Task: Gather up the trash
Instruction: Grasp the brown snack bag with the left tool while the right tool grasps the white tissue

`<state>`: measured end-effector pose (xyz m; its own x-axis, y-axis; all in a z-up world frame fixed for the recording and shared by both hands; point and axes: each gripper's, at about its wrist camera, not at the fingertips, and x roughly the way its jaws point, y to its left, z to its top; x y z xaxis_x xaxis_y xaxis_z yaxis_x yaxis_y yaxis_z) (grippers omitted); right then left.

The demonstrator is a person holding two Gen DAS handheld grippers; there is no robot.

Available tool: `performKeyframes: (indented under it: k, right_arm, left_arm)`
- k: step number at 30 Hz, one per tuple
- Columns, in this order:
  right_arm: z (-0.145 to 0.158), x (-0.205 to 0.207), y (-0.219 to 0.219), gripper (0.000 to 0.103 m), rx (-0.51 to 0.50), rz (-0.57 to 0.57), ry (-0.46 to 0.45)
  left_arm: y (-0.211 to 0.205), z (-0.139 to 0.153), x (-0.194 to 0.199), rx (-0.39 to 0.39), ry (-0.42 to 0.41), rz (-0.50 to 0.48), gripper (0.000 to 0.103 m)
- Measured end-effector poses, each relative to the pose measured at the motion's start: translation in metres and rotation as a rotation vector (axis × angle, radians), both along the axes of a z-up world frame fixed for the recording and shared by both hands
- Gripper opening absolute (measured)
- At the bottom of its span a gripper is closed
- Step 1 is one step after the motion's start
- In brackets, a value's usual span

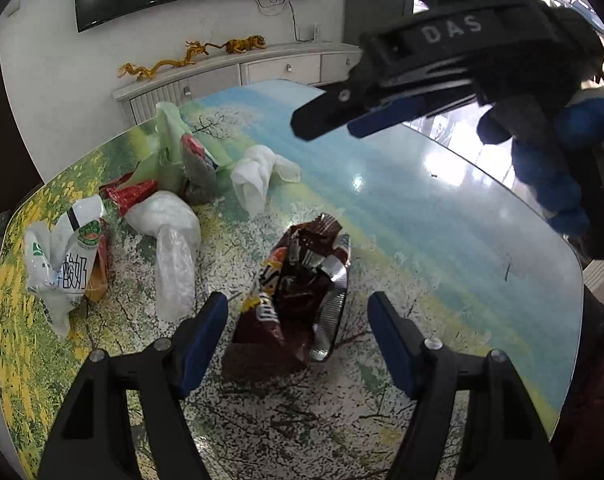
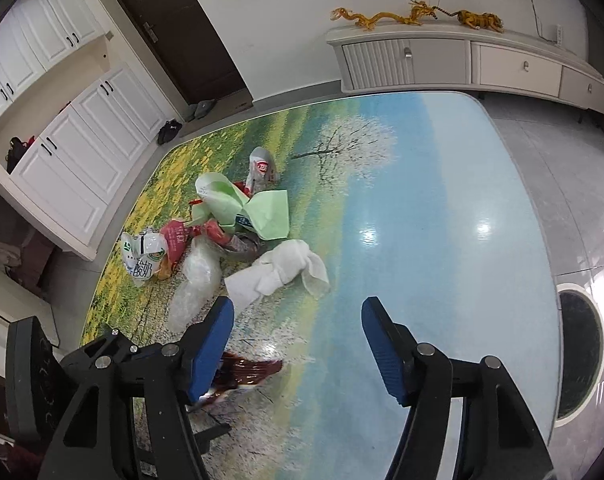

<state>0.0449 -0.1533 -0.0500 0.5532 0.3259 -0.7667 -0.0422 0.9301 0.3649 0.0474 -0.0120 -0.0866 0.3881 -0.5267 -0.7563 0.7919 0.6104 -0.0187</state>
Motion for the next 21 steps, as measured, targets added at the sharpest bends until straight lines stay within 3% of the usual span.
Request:
performKeyframes:
  k: [5,11,15,21]
  right_arm:
    - [-0.01,0.021,0.016,0.064,0.036,0.029,0.034]
    - [-0.021,0.037,0.021,0.056,0.04,0.017,0.062]
    - [-0.028,0.043,0.02,0.043,0.021,0.006,0.077]
    - [-0.033,0.038,0.007,0.012,0.034,-0.007,0.055]
  left_arm:
    - [0.007,-0.002,0.007,-0.008,0.057,0.014,0.054]
    - [0.016,-0.002,0.006,-0.013,0.063,0.023,0.048]
    - [0.017,0.0,0.006,-0.029,0.077,0.04,0.045]
    - [0.016,0.002,0.01,-0.061,0.095,0.078,0.037]
